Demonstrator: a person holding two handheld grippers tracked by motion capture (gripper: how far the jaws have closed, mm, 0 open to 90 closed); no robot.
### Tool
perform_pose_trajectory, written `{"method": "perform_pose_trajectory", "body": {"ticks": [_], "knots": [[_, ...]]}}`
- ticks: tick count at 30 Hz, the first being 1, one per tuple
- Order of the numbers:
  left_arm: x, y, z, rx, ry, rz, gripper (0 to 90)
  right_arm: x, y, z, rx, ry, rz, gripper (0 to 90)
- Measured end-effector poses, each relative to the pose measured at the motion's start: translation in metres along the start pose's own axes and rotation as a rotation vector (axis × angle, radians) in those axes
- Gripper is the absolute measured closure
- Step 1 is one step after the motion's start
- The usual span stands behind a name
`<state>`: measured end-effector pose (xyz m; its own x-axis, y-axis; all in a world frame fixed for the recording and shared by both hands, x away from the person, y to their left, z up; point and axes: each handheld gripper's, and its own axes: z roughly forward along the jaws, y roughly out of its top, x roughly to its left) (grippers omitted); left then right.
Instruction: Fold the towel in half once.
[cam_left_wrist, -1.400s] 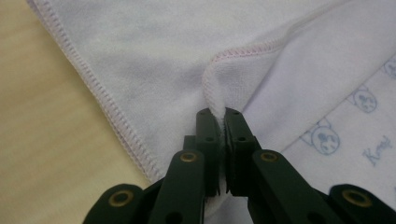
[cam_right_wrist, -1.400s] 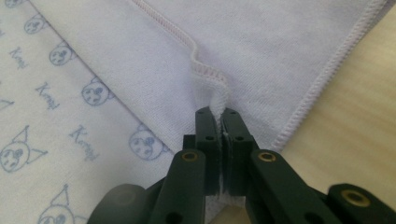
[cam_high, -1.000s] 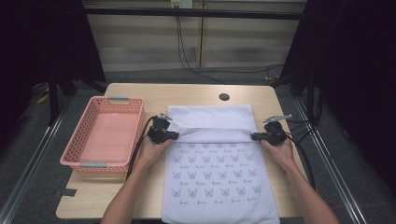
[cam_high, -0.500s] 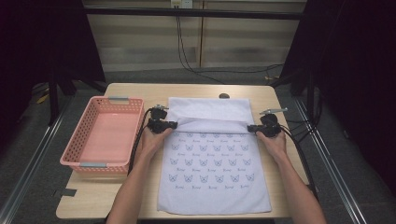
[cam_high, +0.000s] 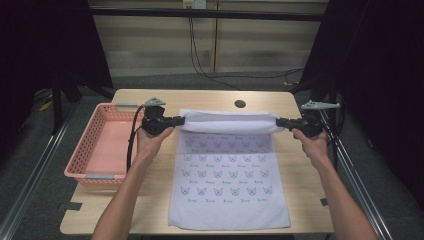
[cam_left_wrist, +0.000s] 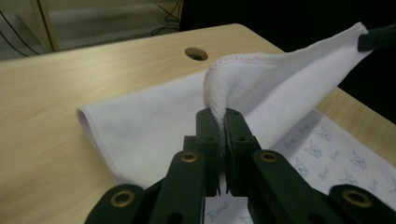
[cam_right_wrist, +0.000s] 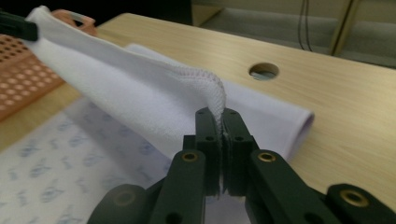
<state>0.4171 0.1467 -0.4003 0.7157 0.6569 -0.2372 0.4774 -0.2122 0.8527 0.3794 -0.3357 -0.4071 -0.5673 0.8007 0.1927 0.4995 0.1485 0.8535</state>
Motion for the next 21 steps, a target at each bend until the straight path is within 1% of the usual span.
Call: {"method": "perform_pose_trajectory", "body": {"ticks": [1, 2, 3, 4, 6, 8, 10, 12, 14, 15, 16, 17, 18, 19, 20, 21], "knots": [[-0.002, 0.002, -0.005, -0.006, -0.008, 0.004, 86.5, 0.005, 0.004, -0.005, -0.002, 0.016, -0.010, 87.4], [-0.006, 0.003, -0.012, -0.024, -0.029, 0.002, 86.5, 0.009, 0.007, -0.009, -0.004, 0.020, -0.024, 87.4], [-0.008, 0.004, -0.018, -0.032, -0.035, 0.012, 86.5, 0.016, 0.011, -0.016, -0.005, 0.027, -0.042, 87.4], [-0.011, 0.005, -0.024, -0.041, -0.029, 0.018, 86.5, 0.020, 0.014, -0.021, -0.004, 0.031, -0.054, 87.4], [-0.017, 0.007, -0.035, -0.068, -0.048, 0.014, 86.5, 0.028, 0.018, -0.032, -0.014, 0.044, -0.068, 87.4], [-0.027, 0.013, -0.049, -0.074, -0.051, 0.049, 86.4, 0.034, 0.021, -0.041, -0.017, 0.044, -0.089, 87.4], [-0.035, 0.019, -0.061, -0.085, -0.069, 0.067, 86.4, 0.040, 0.025, -0.053, -0.034, 0.050, -0.098, 87.4], [-0.045, 0.023, -0.072, -0.106, -0.082, 0.083, 86.4, 0.045, 0.029, -0.065, -0.059, 0.052, -0.106, 87.4], [-0.055, 0.025, -0.082, -0.112, -0.092, 0.103, 86.4, 0.051, 0.032, -0.077, -0.083, 0.054, -0.126, 87.4], [-0.060, 0.023, -0.086, -0.113, -0.106, 0.112, 86.2, 0.054, 0.033, -0.083, -0.092, 0.056, -0.126, 87.4], [-0.065, 0.019, -0.090, -0.133, -0.137, 0.104, 86.0, 0.058, 0.033, -0.089, -0.097, 0.054, -0.141, 87.4], [-0.070, 0.011, -0.093, -0.144, -0.157, 0.107, 86.1, 0.061, 0.031, -0.095, -0.117, 0.056, -0.157, 87.4], [-0.075, 0.003, -0.094, -0.127, -0.126, 0.130, 86.1, 0.063, 0.028, -0.100, -0.126, 0.067, -0.160, 87.4], [-0.077, -0.006, -0.092, -0.109, -0.108, 0.148, 86.1, 0.066, 0.023, -0.103, -0.116, 0.068, -0.172, 87.4], [-0.076, -0.016, -0.090, -0.101, -0.118, 0.135, 86.0, 0.069, 0.016, -0.103, -0.102, 0.078, -0.178, 87.4], [-0.073, -0.027, -0.086, -0.091, -0.116, 0.122, 85.8, 0.071, 0.008, -0.101, -0.075, 0.082, -0.182, 87.4]]}}
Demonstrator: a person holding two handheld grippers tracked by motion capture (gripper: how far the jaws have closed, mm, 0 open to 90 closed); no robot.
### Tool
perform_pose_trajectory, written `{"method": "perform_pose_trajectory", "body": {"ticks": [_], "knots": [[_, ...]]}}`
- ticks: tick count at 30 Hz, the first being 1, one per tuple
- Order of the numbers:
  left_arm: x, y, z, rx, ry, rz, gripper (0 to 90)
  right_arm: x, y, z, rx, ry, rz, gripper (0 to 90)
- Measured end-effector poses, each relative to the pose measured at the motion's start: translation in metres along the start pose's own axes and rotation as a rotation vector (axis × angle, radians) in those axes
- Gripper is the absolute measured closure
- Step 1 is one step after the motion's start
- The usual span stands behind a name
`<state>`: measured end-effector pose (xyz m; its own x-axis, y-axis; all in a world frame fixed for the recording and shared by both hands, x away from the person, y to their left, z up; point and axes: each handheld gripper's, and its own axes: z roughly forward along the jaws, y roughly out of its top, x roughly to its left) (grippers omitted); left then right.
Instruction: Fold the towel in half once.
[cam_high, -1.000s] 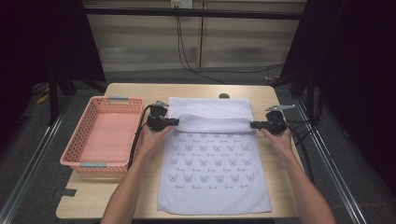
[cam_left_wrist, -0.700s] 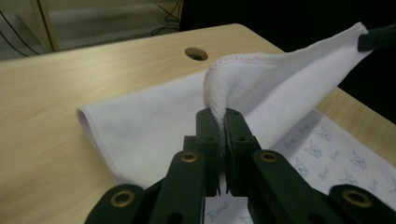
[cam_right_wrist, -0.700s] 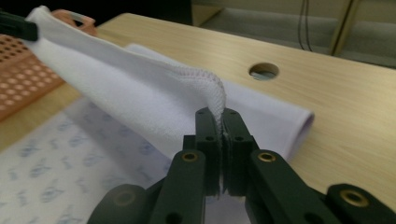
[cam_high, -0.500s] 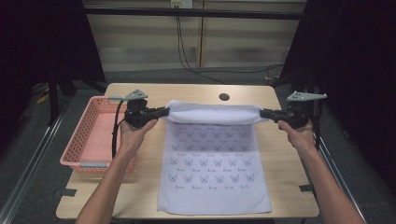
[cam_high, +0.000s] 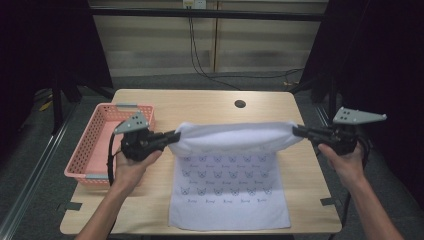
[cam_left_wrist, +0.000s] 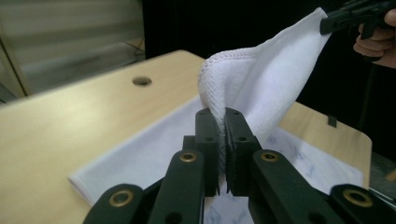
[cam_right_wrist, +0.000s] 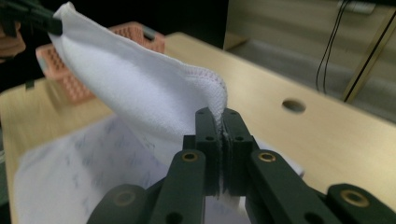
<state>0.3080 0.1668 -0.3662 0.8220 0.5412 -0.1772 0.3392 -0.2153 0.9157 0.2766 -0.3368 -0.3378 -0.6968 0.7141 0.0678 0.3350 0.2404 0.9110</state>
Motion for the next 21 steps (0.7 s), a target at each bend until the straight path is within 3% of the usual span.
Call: {"method": "perform_pose_trajectory", "body": {"ticks": [4, 9, 13, 16, 19, 21], "knots": [[0.001, -0.043, 0.010, 0.079, -0.008, -0.028, 85.1, 0.017, -0.042, 0.010, 0.087, 0.034, 0.019, 87.4], [-0.015, -0.069, 0.008, 0.165, -0.055, -0.005, 83.6, 0.039, -0.088, 0.007, 0.138, 0.078, 0.059, 86.9], [-0.026, -0.095, 0.006, 0.223, -0.090, -0.010, 82.0, 0.052, -0.114, -0.001, 0.179, 0.079, 0.070, 85.9], [-0.029, -0.117, 0.009, 0.281, -0.108, -0.041, 81.3, 0.056, -0.134, 0.000, 0.221, 0.096, 0.105, 85.2], [-0.035, -0.124, 0.007, 0.311, -0.141, -0.033, 80.5, 0.062, -0.145, 0.002, 0.284, 0.111, 0.103, 83.3], [-0.037, -0.127, 0.005, 0.325, -0.155, -0.044, 81.3, 0.066, -0.146, -0.001, 0.282, 0.132, 0.095, 82.6]]}}
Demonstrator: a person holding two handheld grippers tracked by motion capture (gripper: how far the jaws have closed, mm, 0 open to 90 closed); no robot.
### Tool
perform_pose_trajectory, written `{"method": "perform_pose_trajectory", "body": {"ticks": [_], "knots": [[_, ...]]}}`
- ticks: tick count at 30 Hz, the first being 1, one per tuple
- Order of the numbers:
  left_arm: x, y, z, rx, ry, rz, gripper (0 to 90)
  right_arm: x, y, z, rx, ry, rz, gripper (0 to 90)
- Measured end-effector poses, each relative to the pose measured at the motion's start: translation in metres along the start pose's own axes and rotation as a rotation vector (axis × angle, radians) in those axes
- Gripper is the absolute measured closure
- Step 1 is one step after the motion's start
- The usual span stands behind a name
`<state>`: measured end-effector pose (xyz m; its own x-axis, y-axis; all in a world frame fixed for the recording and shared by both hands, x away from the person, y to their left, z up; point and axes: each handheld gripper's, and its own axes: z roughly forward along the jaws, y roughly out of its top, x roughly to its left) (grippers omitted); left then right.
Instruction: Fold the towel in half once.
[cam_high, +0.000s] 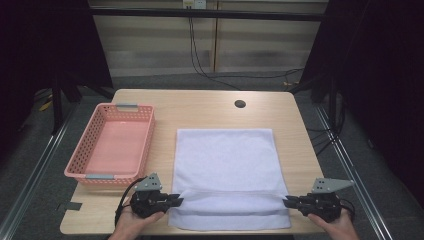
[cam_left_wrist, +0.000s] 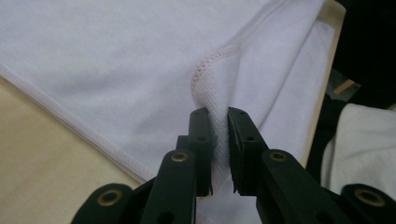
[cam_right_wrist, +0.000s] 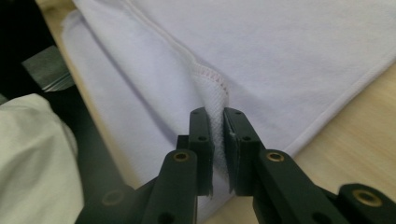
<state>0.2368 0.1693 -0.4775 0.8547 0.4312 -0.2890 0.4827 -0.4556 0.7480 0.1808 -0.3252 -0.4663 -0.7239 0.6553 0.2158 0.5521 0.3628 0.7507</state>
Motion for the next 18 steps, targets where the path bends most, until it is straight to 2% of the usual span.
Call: {"method": "perform_pose_trajectory", "body": {"ticks": [2, 3, 6, 9, 10, 12, 13, 14, 15, 18], "knots": [[-0.004, -0.002, -0.003, 0.011, -0.016, 0.027, 81.5, 0.006, -0.003, -0.004, 0.002, 0.008, -0.001, 82.5], [-0.005, -0.001, -0.004, 0.011, -0.035, 0.023, 81.5, 0.009, -0.005, -0.006, 0.006, 0.013, -0.005, 81.6], [-0.009, -0.002, -0.010, 0.027, -0.095, 0.047, 80.1, 0.016, -0.011, -0.010, 0.025, 0.029, -0.018, 79.6], [-0.016, -0.005, -0.017, 0.043, -0.105, 0.058, 77.8, 0.021, -0.012, -0.016, 0.011, 0.054, -0.022, 73.5], [-0.016, -0.007, -0.020, 0.028, -0.123, 0.050, 74.4, 0.023, -0.013, -0.017, 0.011, 0.049, -0.022, 71.4], [-0.014, -0.008, -0.025, 0.002, -0.122, 0.039, 74.2, 0.023, -0.014, -0.019, -0.004, 0.059, -0.016, 69.7], [-0.010, -0.008, -0.027, -0.026, -0.136, 0.017, 73.3, 0.023, -0.014, -0.020, -0.012, 0.059, -0.011, 68.9], [-0.007, -0.007, -0.028, -0.037, -0.128, 0.011, 72.0, 0.022, -0.014, -0.022, -0.037, 0.071, -0.006, 68.0], [-0.005, -0.006, -0.028, -0.028, -0.088, 0.013, 71.3, 0.021, -0.013, -0.023, -0.054, 0.077, 0.005, 67.7], [0.007, -0.003, -0.022, -0.048, -0.044, -0.020, 69.7, 0.014, -0.009, -0.018, -0.044, 0.032, 0.008, 66.5]]}}
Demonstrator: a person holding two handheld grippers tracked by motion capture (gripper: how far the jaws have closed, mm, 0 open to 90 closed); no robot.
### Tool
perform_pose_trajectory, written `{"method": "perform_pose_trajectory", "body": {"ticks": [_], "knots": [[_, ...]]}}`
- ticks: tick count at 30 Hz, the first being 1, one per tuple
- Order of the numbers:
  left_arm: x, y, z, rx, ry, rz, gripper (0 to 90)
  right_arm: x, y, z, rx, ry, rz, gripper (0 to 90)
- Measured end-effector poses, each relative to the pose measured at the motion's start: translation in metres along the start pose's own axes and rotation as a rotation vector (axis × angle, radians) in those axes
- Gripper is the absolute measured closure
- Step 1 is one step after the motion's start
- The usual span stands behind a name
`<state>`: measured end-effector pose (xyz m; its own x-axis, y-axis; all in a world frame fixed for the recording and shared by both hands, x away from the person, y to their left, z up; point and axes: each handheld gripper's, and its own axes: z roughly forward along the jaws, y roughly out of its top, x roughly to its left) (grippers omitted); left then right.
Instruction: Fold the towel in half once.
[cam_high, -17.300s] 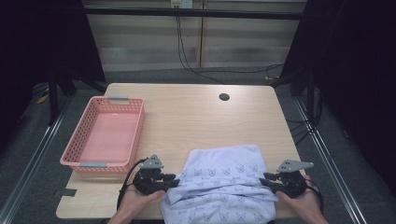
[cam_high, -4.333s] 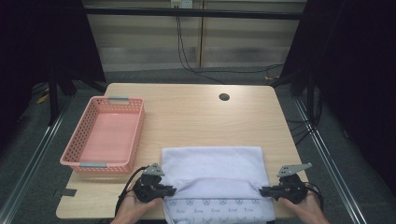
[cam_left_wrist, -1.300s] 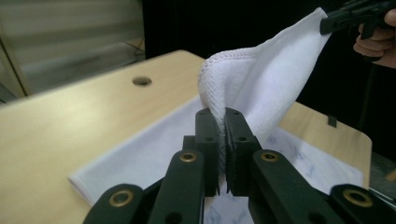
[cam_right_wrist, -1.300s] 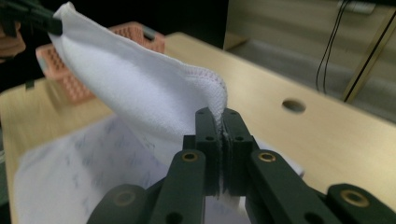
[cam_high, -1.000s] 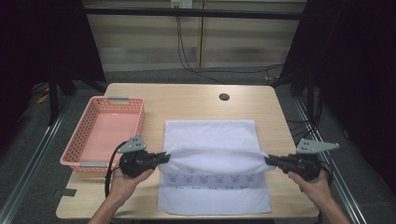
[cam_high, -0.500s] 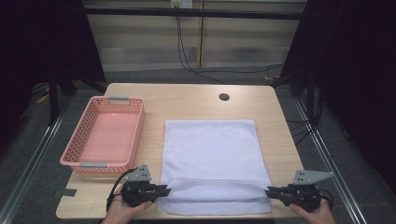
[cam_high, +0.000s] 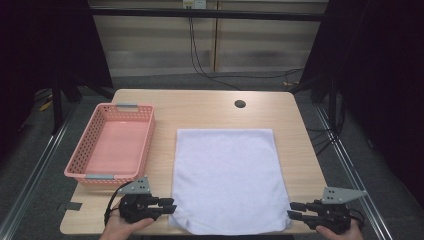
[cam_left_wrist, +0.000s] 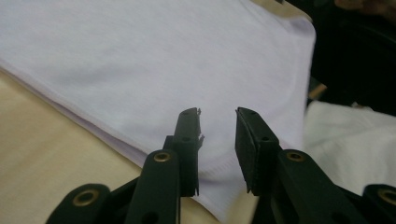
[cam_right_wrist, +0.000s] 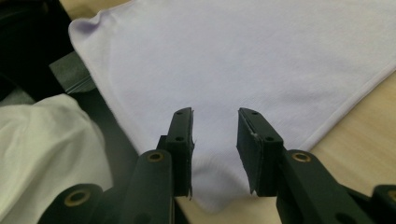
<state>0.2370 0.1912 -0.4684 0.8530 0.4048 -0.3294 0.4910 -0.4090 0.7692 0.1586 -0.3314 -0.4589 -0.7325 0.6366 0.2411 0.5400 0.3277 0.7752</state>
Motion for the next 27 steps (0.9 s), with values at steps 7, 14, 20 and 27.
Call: {"method": "perform_pose_trajectory", "body": {"ticks": [7, 14, 20, 27], "knots": [[0.030, 0.027, 0.031, 0.044, 0.100, -0.026, 64.8, -0.030, 0.019, 0.026, 0.017, -0.072, 0.023, 60.7], [0.060, 0.043, 0.068, 0.087, 0.147, -0.059, 62.6, -0.055, 0.035, 0.062, 0.075, -0.142, 0.028, 52.8], [0.072, 0.047, 0.078, 0.107, 0.204, -0.031, 63.0, -0.075, 0.045, 0.091, 0.119, -0.196, 0.031, 50.8], [0.066, 0.044, 0.078, 0.105, 0.220, -0.032, 64.3, -0.075, 0.045, 0.100, 0.127, -0.242, -0.017, 50.6]]}}
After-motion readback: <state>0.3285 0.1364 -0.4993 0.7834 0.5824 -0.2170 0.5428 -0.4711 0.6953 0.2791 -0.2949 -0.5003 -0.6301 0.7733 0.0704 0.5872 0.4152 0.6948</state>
